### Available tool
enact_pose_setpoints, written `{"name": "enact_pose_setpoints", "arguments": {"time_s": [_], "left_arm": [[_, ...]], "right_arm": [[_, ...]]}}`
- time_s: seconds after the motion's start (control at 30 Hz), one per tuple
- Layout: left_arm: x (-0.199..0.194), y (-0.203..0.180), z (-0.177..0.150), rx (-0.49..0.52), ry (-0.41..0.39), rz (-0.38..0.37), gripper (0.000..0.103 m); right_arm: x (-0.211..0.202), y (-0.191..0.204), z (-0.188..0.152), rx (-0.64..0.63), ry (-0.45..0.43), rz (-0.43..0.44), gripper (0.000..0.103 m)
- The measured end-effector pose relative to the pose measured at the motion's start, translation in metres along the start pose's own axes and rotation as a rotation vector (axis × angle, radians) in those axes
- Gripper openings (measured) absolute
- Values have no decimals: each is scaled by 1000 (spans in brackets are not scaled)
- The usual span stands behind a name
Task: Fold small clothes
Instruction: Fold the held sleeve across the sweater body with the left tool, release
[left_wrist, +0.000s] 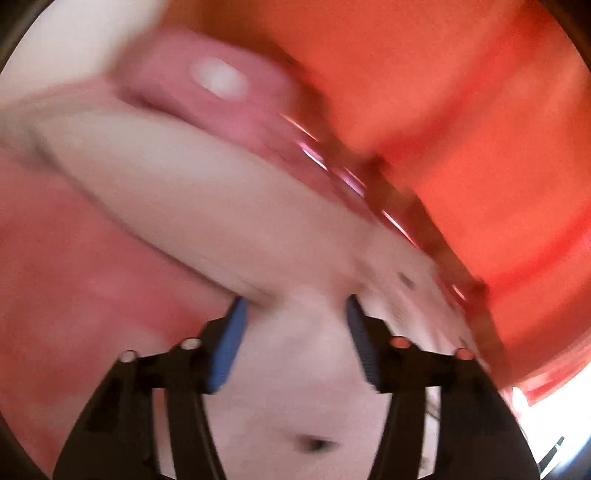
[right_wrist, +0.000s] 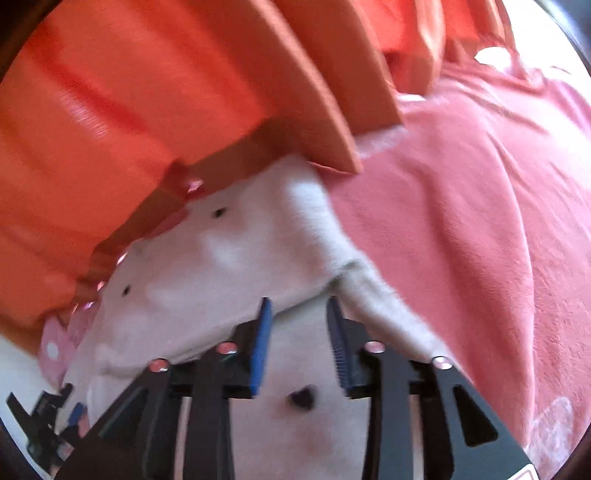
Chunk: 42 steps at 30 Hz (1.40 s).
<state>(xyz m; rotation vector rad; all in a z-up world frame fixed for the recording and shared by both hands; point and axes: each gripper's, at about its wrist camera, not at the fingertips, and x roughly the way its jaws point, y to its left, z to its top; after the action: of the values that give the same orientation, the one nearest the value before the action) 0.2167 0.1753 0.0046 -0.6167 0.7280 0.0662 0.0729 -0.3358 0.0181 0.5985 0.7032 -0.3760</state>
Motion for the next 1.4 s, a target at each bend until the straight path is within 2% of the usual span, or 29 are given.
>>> {"name": "enact_pose_setpoints", "arguments": {"time_s": [0.07, 0.13, 0.2, 0.3, 0.33, 0.37, 0.4, 0.43, 0.5, 0.57, 0.6, 0.67, 0.73, 0.8, 0.83, 0.87, 0.93, 1.0, 1.03, 1.07, 1.1, 1.17, 1.2, 1.23, 1.27, 1.33, 1.4], "left_arm": [[-9, 40, 23, -49, -37, 123, 65], [-12, 86, 47, -141, -59, 225, 65], [-6, 121, 67, -223, -52, 269, 65], [7, 154, 89, -292, -42, 277, 64], [8, 156, 92, -308, -57, 285, 56], [10, 155, 97, -323, -75, 290, 34], [12, 150, 104, -319, -85, 243, 18], [12, 143, 109, -298, -81, 227, 6], [1, 94, 121, -161, -155, 228, 6], [-13, 41, 123, -24, -207, 170, 6], [-22, -2, 119, 57, -226, 92, 6], [-38, -60, 102, 157, -233, -27, 6], [-49, -127, 67, 258, -208, -174, 6], [-45, -178, 21, 334, -119, -282, 6], [-33, -206, -18, 378, -27, -333, 7], [-22, -220, -48, 398, 37, -345, 9], [3, -227, -97, 409, 151, -323, 11], [26, -215, -131, 356, 248, -275, 18], [35, -196, -145, 273, 301, -278, 31], [35, -186, -148, 229, 309, -271, 44], [36, -174, -147, 192, 302, -251, 48], [26, -157, -131, 193, 262, -216, 49], [19, -147, -120, 187, 218, -190, 51], [9, -135, -107, 168, 146, -145, 60], [2, -124, -98, 149, 100, -115, 65], [-4, -106, -86, 118, 54, -63, 66], [4, -87, -72, 73, 51, -22, 66]], "right_arm": [[1, 13, -4, -51, -17, -10, 38], [6, 25, -10, -83, 11, 12, 39], [16, 35, -14, -98, 45, 32, 39], [18, 46, -19, -132, 48, 25, 40], [19, 49, -20, -143, 45, 22, 41], [20, 51, -21, -149, 44, 22, 43], [22, 52, -22, -149, 44, 22, 44], [23, 53, -23, -148, 45, 24, 44], [25, 57, -24, -149, 43, 25, 44], [26, 58, -24, -155, 39, 25, 44], [25, 59, -25, -156, 35, 30, 44], [24, 59, -24, -158, 29, 32, 44], [24, 58, -24, -156, 28, 28, 44], [25, 54, -22, -147, 32, 27, 45], [26, 51, -21, -140, 35, 23, 46], [27, 48, -19, -135, 40, 19, 48], [30, 43, -17, -129, 52, 17, 52], [33, 38, -15, -120, 71, 17, 54], [34, 36, -14, -117, 78, 18, 55], [35, 35, -14, -115, 84, 19, 55], [37, 34, -13, -113, 91, 21, 55], [36, 41, -14, -140, 87, 35, 55], [35, 47, -15, -164, 78, 41, 55], [32, 56, -16, -205, 61, 52, 55], [28, 72, -19, -278, 33, 71, 55], [21, 98, -27, -400, -10, 102, 55], [14, 131, -40, -571, -54, 154, 55]]}}
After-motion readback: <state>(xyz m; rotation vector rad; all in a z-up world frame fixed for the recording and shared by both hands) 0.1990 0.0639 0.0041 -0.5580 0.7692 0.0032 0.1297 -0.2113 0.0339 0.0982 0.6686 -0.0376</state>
